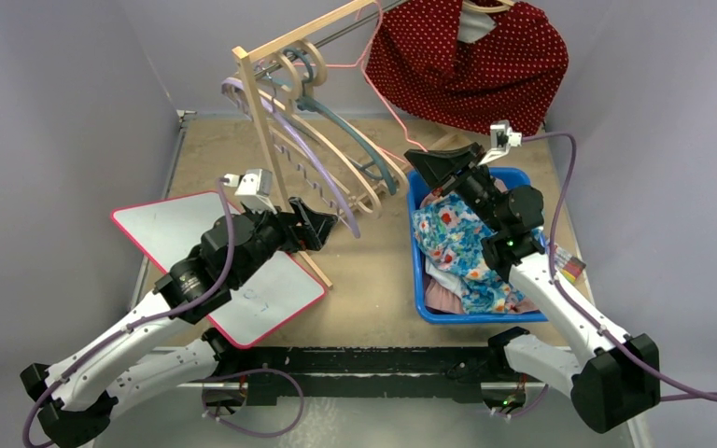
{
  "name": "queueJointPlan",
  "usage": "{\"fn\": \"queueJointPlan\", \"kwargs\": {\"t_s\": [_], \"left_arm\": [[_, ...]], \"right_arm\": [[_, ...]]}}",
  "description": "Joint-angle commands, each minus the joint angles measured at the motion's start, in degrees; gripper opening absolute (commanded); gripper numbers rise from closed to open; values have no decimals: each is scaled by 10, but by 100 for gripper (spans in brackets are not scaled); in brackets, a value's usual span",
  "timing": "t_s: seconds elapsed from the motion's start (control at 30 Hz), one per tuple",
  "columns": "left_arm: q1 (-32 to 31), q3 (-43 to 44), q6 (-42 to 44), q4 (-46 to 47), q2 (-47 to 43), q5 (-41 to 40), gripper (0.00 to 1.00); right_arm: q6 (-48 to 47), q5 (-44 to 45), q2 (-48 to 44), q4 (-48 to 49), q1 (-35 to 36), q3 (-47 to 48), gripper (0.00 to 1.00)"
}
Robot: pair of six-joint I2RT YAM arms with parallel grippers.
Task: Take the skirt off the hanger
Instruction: Place the hanger at the clothesline.
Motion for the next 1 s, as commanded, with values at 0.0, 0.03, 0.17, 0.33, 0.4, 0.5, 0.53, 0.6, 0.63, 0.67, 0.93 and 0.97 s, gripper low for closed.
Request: {"fn": "queueJointPlan", "kwargs": {"t_s": [0.0, 0.03, 0.17, 0.33, 0.4, 0.5, 0.53, 0.6, 0.63, 0.67, 0.93, 0.97], "left_arm": [[1, 15, -4, 28, -1, -5, 100], [1, 15, -6, 30, -1, -5, 100], [1, 22, -3, 26, 2, -5, 100], [1, 20, -7, 24, 3, -5, 100], [1, 19, -6, 24, 5, -4, 100], [1, 19, -7, 28, 10, -5, 100], [1, 21, -7, 28, 10, -3, 100], [1, 21, -6, 29, 13, -2, 100], [1, 21, -5, 28, 14, -2, 100], [1, 19, -5, 29, 14, -3, 100], [1, 16, 1, 24, 15, -5, 100], [1, 18, 2, 23, 15, -5, 100]], "right_arm": [[-77, -63, -8, 3, 3, 33, 0], [-88, -73, -6, -2, 3, 38, 0], [-128, -126, 1, -17, 5, 61, 0], [-166, -164, 2, -49, 7, 79, 0], [-178, -180, 2, -55, 7, 84, 0], [-188, -187, 3, -68, 8, 89, 0], [-191, -188, 4, -74, 7, 91, 0], [-197, -180, 0, -91, 7, 94, 4], [-199, -168, -4, -99, 7, 95, 8], [-202, -153, -11, -112, 8, 95, 12], [-233, -40, -85, -259, 7, 113, 41], [-239, -10, -98, -291, 7, 115, 42]]}}
